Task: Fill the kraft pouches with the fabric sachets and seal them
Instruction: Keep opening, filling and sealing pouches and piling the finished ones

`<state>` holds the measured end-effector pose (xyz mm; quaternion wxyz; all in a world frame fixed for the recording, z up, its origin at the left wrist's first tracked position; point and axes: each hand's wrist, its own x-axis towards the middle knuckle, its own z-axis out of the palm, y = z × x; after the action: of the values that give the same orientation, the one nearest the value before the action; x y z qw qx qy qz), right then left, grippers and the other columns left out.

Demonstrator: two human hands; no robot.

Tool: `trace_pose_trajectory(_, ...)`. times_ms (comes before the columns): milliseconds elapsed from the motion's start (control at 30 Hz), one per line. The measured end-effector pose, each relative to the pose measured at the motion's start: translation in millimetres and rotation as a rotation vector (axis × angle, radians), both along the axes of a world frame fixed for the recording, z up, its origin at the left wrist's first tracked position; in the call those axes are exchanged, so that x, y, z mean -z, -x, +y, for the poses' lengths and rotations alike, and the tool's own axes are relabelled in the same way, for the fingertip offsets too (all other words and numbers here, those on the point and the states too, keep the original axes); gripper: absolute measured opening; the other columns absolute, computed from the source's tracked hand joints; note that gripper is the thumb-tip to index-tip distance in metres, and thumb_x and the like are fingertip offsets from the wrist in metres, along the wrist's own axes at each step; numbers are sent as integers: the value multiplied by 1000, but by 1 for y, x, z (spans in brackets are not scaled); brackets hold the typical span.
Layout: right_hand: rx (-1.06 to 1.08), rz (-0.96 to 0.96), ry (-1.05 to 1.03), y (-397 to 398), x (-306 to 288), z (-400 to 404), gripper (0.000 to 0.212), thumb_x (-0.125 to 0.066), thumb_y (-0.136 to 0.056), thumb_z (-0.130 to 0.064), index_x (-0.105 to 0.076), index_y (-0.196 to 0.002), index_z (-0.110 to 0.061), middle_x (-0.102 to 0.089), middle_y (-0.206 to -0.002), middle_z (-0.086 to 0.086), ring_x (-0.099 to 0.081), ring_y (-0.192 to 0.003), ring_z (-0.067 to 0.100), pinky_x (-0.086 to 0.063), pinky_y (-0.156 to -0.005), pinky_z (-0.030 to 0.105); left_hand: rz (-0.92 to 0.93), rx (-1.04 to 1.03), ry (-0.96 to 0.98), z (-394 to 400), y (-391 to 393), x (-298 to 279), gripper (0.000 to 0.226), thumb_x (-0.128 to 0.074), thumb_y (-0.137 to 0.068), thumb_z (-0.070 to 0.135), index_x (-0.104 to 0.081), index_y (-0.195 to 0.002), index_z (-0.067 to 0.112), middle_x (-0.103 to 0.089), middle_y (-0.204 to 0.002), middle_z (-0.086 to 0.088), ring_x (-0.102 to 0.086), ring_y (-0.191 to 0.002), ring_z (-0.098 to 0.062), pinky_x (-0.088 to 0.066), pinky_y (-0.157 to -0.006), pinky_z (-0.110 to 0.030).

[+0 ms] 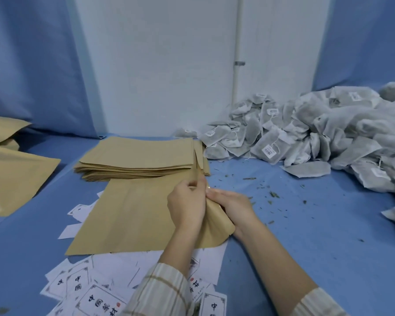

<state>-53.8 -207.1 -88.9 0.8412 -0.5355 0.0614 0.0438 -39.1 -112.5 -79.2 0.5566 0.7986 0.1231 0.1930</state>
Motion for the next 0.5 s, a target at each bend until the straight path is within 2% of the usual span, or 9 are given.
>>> trace_pose_trajectory(167, -70, 6, -76, 0, 3, 0, 13, -65, -84, -14, -73, -85, -4, -72, -84, 14, -69, -70, 19, -55, -60, 26, -84, -22, -113, -1, 1, 4, 27, -55, -86, 31, -74, -81, 13, -69, -71, -2, -61, -75, -17, -31, -59, -18)
trace_pose_trajectory(267, -66, 3, -43, -1, 5, 0, 14, -66, -84, -16, -72, -90, -4, -72, -86, 13, -68, -74, 20, -56, -66, 29, -132, -41, -163, 2, 1, 3, 26, -54, -86, 25, -74, -79, 10, -66, -68, -2, -57, -70, -18, -28, -56, -19)
trace_pose_trajectory(300, -33, -26, 64, -1, 5, 1, 14, -66, -84, -19, -73, -89, -7, -73, -88, 11, -68, -78, 19, -55, -71, 30, -130, -41, -188, 3, 1, 2, 26, -53, -86, 25, -73, -78, 10, -65, -66, -3, -56, -70, -20, -28, -57, -21)
trace_pose_trajectory(367, 70, -135, 493, -3, 2, 1, 13, -64, -86, -25, -73, -83, -17, -73, -84, -2, -65, -82, 11, -51, -75, 20, -70, -29, -283, 5, -1, 0, 28, -50, -87, 26, -69, -79, 8, -65, -73, -8, -57, -77, -26, -32, -62, -26)
trace_pose_trajectory(433, 135, -278, 882, -5, -4, 0, 14, -58, -89, -25, -68, -79, -24, -64, -69, -13, -56, -70, -2, -39, -61, 4, 52, 15, -401, 7, -4, -4, 30, -47, -88, 31, -62, -82, 6, -64, -85, -12, -55, -86, -31, -34, -65, -29)
trace_pose_trajectory(500, 136, -396, 1073, -8, -8, -3, 15, -52, -91, -16, -64, -85, -22, -52, -60, -15, -48, -61, -3, -36, -57, 1, 145, 130, -466, 6, -7, -7, 35, -41, -91, 33, -60, -82, 6, -60, -86, -13, -50, -84, -31, -33, -66, -30)
